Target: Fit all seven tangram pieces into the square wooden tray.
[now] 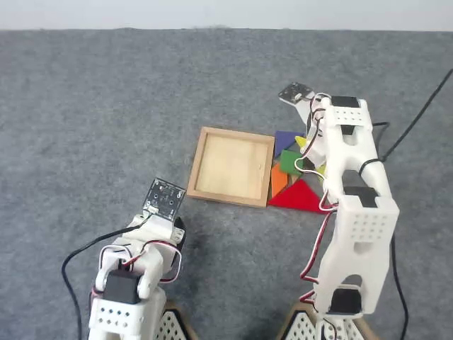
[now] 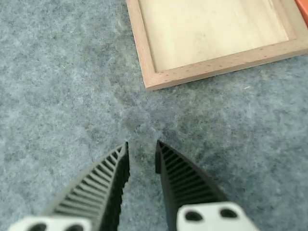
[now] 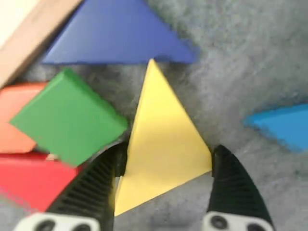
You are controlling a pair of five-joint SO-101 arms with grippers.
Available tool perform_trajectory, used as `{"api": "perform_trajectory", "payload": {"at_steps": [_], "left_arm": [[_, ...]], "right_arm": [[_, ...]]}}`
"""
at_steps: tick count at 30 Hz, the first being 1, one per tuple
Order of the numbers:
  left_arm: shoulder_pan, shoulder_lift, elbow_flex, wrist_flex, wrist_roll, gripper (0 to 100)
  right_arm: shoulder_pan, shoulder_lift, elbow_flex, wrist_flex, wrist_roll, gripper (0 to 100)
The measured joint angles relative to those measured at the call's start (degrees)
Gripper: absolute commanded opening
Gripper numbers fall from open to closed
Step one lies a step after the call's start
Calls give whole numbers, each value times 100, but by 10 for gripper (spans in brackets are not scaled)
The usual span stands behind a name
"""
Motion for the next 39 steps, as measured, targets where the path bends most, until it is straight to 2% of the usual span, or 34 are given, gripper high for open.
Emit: {"api": "perform_trajectory", "payload": {"at_steps": [14, 19, 25, 29, 33, 39], "left_arm": [[0, 0, 0, 0, 0, 88], [0, 0, 0, 0, 0, 88], [0, 0, 0, 0, 0, 88], [0, 0, 0, 0, 0, 88], [0, 0, 0, 0, 0, 88], [0, 0, 0, 0, 0, 88]], "right_arm": [[-264, -1670, 18, 1108, -484, 148], [-264, -1662, 18, 1231, -818, 243], [-273, -1002, 18, 1099, -1301, 263], [-281, -756, 18, 1029, -1310, 267], [-114, -598, 53, 835, -1310, 329], [53, -598, 747, 255, -1143, 344]]}}
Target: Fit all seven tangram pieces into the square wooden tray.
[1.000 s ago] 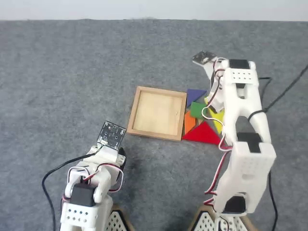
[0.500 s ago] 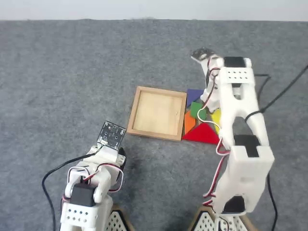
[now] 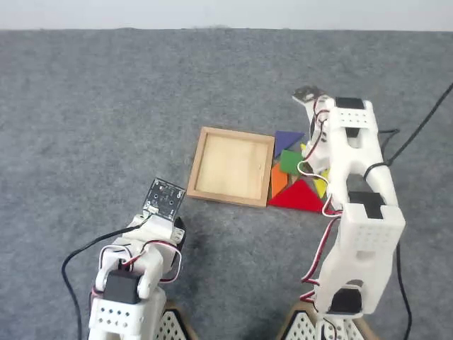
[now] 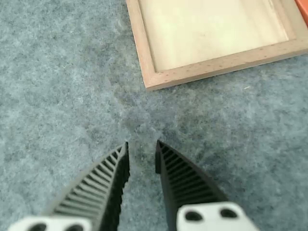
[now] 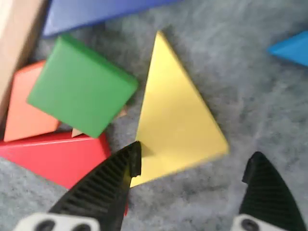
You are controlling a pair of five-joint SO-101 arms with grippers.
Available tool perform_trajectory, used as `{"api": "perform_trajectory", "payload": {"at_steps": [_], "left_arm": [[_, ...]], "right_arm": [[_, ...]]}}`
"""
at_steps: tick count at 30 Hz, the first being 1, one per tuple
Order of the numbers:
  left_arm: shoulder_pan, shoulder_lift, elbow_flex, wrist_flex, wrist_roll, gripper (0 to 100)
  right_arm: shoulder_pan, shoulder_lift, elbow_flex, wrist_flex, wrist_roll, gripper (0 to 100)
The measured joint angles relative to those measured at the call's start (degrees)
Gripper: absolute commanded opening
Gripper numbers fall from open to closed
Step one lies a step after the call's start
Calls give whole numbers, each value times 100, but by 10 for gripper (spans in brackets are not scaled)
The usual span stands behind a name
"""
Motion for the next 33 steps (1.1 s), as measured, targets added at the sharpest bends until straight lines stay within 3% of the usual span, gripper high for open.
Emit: {"api": "perform_trajectory", "payload": {"at_steps": [7, 14, 20, 27, 33], "left_arm": [[0, 0, 0, 0, 0, 88], [0, 0, 0, 0, 0, 88], [0, 0, 0, 0, 0, 88], [0, 0, 0, 0, 0, 88], [0, 0, 0, 0, 0, 88]], "right_arm": [[0, 70, 237, -378, 35, 334], [-53, 105, 229, -475, 70, 124], [-53, 97, 149, -431, 62, 3], [-176, 132, -721, 738, -404, 6], [-413, -18, -2031, 1969, -1327, 6]]}}
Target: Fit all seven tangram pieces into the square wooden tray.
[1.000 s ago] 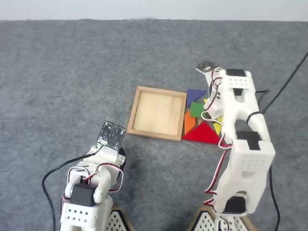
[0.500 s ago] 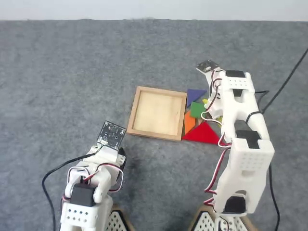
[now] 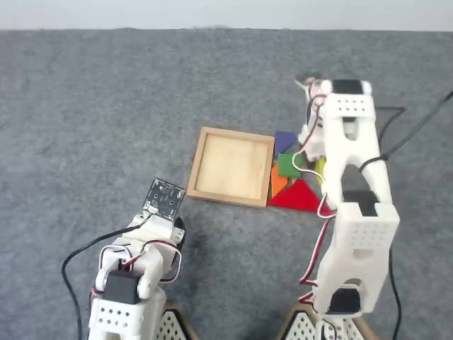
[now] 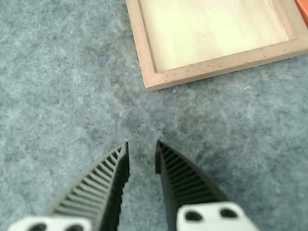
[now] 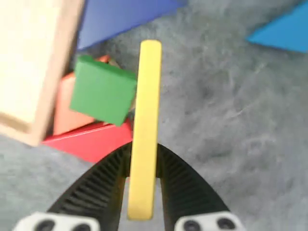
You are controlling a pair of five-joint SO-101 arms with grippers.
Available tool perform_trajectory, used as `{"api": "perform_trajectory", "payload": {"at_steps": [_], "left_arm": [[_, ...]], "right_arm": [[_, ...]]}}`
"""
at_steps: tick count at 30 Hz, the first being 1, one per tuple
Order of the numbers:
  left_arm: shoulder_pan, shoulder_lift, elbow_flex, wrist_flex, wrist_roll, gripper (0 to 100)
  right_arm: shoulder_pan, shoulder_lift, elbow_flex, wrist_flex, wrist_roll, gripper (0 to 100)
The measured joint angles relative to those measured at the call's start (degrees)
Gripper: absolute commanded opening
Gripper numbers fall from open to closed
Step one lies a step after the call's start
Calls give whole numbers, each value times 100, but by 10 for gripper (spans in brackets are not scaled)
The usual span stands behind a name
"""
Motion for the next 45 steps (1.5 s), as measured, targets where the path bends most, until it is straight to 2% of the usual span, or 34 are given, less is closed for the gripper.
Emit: {"api": "perform_trajectory", "payload": {"at_steps": [5, 10, 15, 18, 22, 26, 37, 45], "left_arm": [[0, 0, 0, 0, 0, 88], [0, 0, 0, 0, 0, 88], [0, 0, 0, 0, 0, 88], [0, 0, 0, 0, 0, 88], [0, 0, 0, 0, 0, 88], [0, 0, 0, 0, 0, 88], [0, 0, 0, 0, 0, 88], [0, 0, 0, 0, 0, 88]], "right_arm": [[-853, -1108, -369, 343, -730, 6], [-1855, -2259, 325, 229, -1310, 6], [-2620, -2426, 1521, -1064, -1802, 6], [-2760, -2426, 2163, -2022, -2400, 6], [-2796, -2426, 2892, -3402, -3560, 6], [-2884, -2426, 3341, -4352, -4422, 6], [-3051, -1433, 3385, -4905, -5319, 6], [-3455, -791, 3121, -4914, -5407, 6]]}}
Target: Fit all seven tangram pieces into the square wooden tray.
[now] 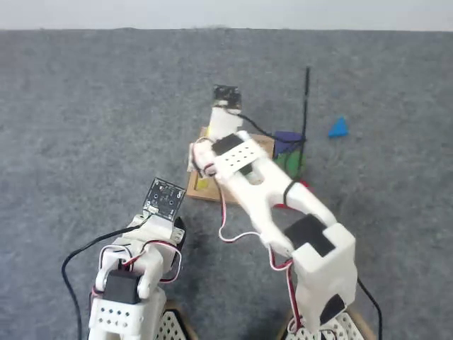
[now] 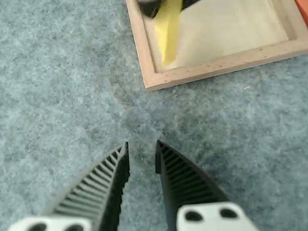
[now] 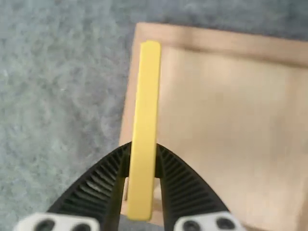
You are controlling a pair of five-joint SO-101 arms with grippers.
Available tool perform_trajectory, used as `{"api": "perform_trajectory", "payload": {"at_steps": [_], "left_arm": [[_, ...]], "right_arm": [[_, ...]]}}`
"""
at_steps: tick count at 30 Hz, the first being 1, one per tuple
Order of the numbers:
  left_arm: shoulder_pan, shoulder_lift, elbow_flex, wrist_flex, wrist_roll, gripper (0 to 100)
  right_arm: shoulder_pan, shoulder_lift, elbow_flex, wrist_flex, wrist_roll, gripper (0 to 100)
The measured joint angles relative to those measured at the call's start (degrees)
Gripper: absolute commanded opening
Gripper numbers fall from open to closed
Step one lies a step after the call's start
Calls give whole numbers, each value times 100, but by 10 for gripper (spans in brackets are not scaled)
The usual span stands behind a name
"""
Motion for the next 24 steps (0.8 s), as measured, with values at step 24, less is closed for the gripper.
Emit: {"api": "perform_trajectory", "payload": {"at_steps": [24], "left_arm": [[0, 0, 0, 0, 0, 88]], "right_arm": [[149, 281, -290, -185, 510, 194]]}}
